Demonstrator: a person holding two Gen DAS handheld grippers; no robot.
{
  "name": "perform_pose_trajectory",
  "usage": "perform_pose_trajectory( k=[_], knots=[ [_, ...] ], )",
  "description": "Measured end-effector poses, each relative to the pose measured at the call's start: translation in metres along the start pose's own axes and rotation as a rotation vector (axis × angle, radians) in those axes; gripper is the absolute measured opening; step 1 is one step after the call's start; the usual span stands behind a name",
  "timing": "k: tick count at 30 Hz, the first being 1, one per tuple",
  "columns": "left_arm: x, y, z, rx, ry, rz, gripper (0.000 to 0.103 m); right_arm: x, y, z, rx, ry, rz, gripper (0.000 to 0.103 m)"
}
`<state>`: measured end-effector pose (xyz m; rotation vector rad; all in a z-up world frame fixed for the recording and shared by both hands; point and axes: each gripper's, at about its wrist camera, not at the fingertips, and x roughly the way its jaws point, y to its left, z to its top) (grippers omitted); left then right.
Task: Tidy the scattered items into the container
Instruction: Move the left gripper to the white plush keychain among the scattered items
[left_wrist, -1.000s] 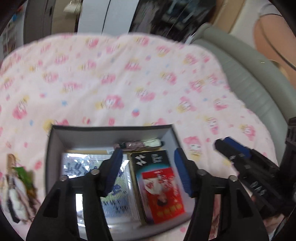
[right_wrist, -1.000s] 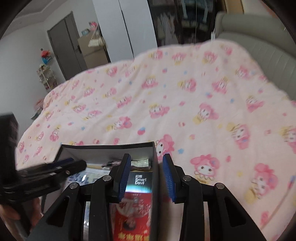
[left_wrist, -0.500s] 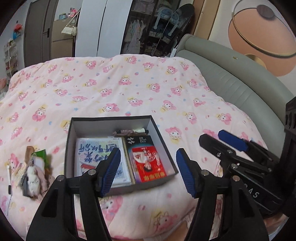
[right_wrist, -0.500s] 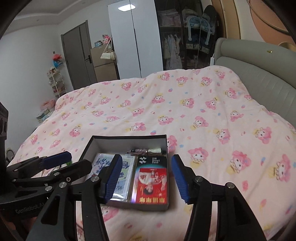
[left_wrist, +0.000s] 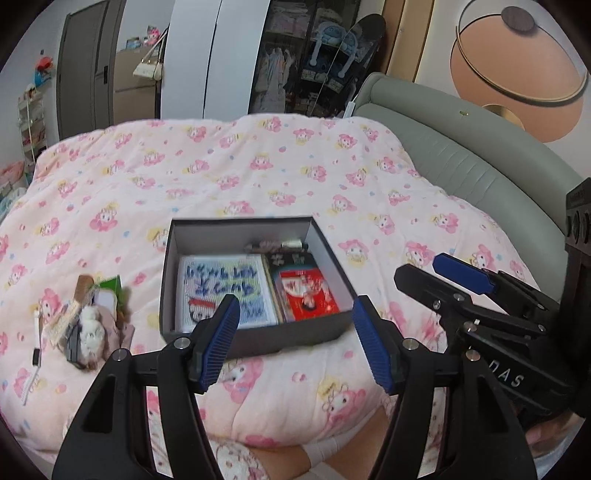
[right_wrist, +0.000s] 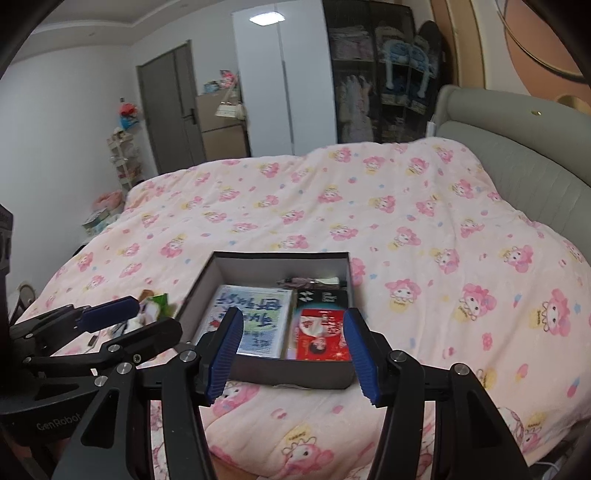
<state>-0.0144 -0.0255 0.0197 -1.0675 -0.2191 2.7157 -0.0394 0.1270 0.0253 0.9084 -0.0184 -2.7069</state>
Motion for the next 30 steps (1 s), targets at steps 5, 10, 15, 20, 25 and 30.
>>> perform_pose_trajectory(
  k=[5,10,15,20,25,30],
  knots=[
    [-0.001,0.023,-0.025,-0.042,0.041,0.017,0.066,0.014,0.015,-0.023,0.031,0.034,0.088,0.052],
    [-0.021,0.066,-0.036,-0.112,0.012,0.063,0.066,0.030,0.052,-0.026,-0.005,0.067,0.167,0.052],
    [-0.036,0.129,-0.057,-0.234,0.022,0.140,0.065,0.066,0.112,-0.027,-0.073,0.145,0.297,0.052],
    [-0.038,0.202,-0.079,-0.356,0.056,0.255,0.062,0.112,0.169,-0.029,-0.102,0.218,0.395,0.051],
    [-0.023,0.268,-0.099,-0.484,0.094,0.287,0.052,0.160,0.216,-0.039,-0.142,0.325,0.466,0.046],
    [0.002,0.315,-0.115,-0.587,0.116,0.228,0.042,0.209,0.253,-0.052,-0.206,0.414,0.457,0.046]
  ],
)
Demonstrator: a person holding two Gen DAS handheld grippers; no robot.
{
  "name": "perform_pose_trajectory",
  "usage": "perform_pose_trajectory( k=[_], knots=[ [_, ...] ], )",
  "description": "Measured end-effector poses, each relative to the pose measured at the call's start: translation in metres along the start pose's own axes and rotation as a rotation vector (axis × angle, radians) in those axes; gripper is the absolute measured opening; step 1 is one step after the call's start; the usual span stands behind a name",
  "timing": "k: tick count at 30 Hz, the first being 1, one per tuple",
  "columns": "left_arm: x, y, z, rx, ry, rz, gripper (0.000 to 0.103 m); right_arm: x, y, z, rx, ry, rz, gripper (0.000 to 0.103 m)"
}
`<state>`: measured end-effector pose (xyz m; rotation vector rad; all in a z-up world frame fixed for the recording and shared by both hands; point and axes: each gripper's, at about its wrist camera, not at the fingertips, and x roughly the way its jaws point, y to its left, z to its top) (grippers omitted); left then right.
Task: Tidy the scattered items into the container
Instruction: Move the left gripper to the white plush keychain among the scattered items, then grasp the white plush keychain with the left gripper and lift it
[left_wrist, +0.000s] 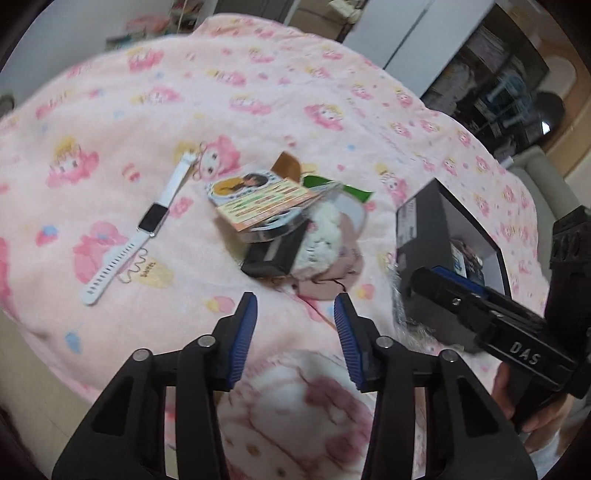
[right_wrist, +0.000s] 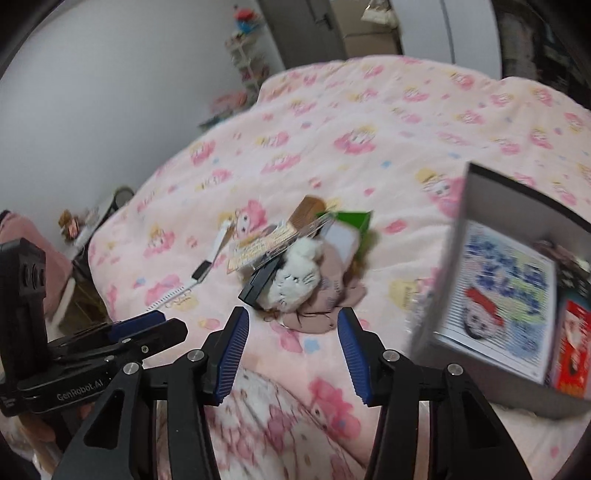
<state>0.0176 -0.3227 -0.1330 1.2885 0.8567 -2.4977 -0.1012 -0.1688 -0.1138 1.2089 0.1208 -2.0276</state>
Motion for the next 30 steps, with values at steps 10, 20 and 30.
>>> perform_pose_trajectory(
  k=[10,20,30],
  knots=[
    [0.086,0.020,0.018,-0.009,0.267,-0.189,0.039,0.092,-0.013,0.049,-0.026,0.096,-0.061,0.046],
    [0.102,0.047,0.034,-0.172,0.180,-0.138,0.039,0.127,-0.018,0.039,0.054,0.216,0.109,0.025],
    [0.138,0.054,0.032,-0.229,0.290,-0.183,0.059,0.131,-0.013,0.034,0.032,0.225,0.067,0.023]
  ],
)
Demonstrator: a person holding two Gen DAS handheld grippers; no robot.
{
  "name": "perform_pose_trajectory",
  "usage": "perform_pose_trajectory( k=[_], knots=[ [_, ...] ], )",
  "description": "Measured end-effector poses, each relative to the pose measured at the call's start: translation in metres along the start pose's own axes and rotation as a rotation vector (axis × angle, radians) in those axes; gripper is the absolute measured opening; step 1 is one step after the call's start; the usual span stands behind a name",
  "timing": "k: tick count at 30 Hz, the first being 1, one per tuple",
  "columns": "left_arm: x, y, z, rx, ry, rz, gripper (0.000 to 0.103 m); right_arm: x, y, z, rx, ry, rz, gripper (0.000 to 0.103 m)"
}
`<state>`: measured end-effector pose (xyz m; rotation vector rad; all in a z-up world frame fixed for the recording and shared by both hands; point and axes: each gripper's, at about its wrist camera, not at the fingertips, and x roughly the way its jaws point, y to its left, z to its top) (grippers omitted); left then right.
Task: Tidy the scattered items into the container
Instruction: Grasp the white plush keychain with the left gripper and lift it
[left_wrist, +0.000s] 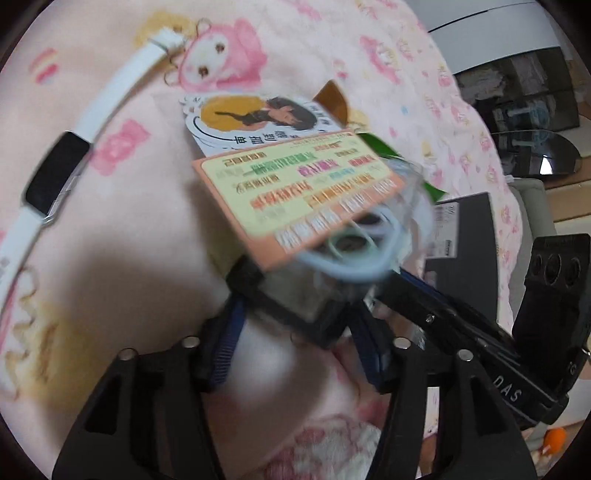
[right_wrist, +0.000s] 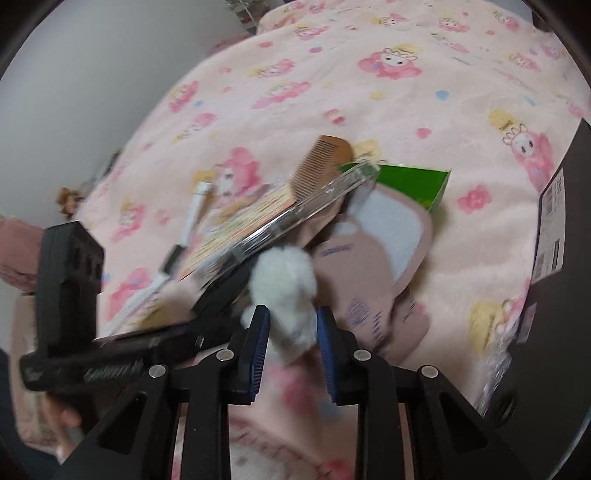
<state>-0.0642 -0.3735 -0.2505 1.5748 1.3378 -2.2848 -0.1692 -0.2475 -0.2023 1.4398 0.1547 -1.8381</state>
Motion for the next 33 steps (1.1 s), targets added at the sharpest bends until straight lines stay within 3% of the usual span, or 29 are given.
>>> perform_pose_trajectory(
  k=[3,7,10,12,19,25,27,29,33],
  knots=[
    [0.000,0.008,0.007,-0.049,0.000,-0.058,0.060,0.008,-0.013,0.004,0.066,0.006,0.061,0.022],
    [-0.014,-0.002,-0.001,-0.037,-0.006,-0.092,0.040,-0.013,-0.003,-0.005,0.028,-0.024,0.067,0.017],
    [-0.030,-0.024,-0.020,-0.017,-0.024,-0.132,0.040,-0.037,0.004,-0.020,0.017,-0.038,0.107,0.015],
    [-0.040,-0.046,-0.036,0.031,-0.045,-0.140,0.036,-0.058,0.005,-0.036,0.045,-0.057,0.145,0.014],
    [-0.037,-0.105,-0.075,0.152,-0.016,-0.149,0.035,-0.128,-0.019,-0.088,0.119,-0.164,0.105,0.014],
    [-0.044,-0.116,-0.084,0.132,-0.048,-0.101,0.035,-0.149,-0.034,-0.104,0.130,-0.196,0.080,0.014],
    [-0.046,-0.111,-0.080,0.117,-0.077,-0.028,0.035,-0.148,-0.037,-0.103,0.136,-0.194,0.075,0.014],
    [-0.048,-0.096,-0.074,0.081,-0.092,0.036,0.035,-0.141,-0.036,-0.098,0.129,-0.181,0.068,0.014],
    [-0.038,-0.059,-0.053,0.018,-0.056,0.067,0.035,-0.120,-0.021,-0.074,0.073,-0.157,0.080,0.015]
  ],
)
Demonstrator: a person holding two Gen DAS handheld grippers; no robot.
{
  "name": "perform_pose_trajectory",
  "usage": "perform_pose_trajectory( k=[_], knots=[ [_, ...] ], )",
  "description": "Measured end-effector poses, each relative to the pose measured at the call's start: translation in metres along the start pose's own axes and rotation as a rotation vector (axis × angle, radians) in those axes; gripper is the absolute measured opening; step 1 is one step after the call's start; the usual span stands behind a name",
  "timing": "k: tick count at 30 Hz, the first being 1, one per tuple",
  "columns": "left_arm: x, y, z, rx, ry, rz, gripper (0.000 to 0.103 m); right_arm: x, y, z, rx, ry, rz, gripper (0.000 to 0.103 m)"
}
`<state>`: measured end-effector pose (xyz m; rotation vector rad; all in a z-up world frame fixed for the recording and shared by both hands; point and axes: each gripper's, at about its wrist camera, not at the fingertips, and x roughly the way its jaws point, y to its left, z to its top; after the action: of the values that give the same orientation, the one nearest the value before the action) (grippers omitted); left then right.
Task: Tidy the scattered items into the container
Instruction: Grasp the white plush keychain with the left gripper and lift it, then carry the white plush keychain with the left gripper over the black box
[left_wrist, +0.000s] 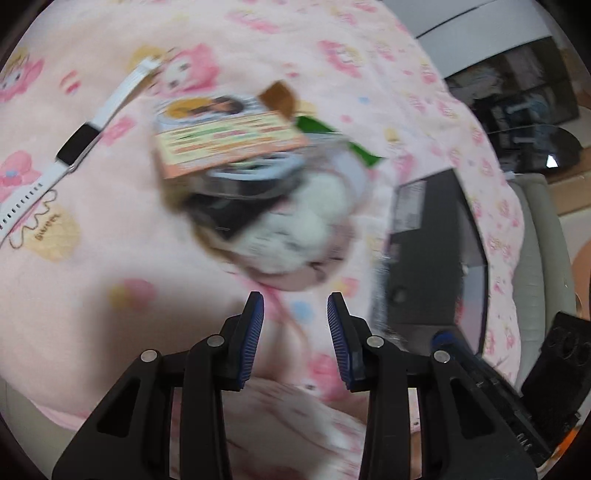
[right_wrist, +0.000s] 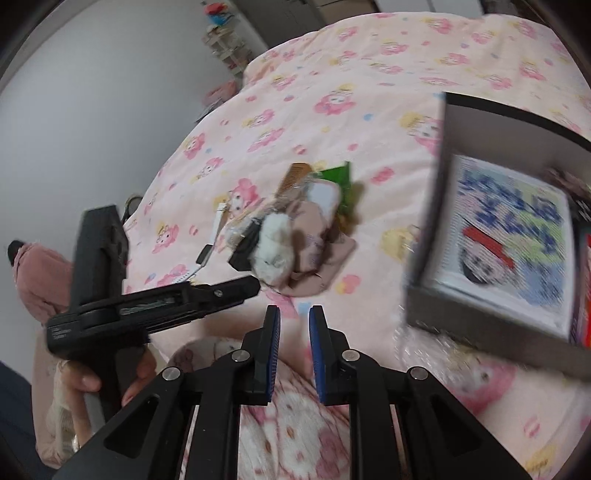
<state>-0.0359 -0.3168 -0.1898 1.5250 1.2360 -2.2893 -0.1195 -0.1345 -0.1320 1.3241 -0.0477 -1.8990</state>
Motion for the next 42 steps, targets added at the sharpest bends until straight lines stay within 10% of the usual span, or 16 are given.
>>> perform_pose_trajectory(
  k=[12,17,31,42],
  knots=[
    [0.019,0.053,0.036,-0.140,-0.051,-0.031,0.052,0.109,0.008,0.068,-0.032,0.067,-0.036,0.039],
    [0.031,0.055,0.042,-0.148,-0.017,-0.101,0.049,0.136,-0.004,0.062,0.025,0.143,0.063,0.024],
    [-0.004,-0.054,-0.036,0.075,0.068,-0.300,0.044,-0.027,-0.013,-0.015,0.075,-0.074,0.067,0.015],
    [0.110,-0.169,-0.105,0.378,0.344,-0.241,0.042,-0.093,-0.132,-0.117,0.341,-0.079,-0.078,0.015]
  ],
)
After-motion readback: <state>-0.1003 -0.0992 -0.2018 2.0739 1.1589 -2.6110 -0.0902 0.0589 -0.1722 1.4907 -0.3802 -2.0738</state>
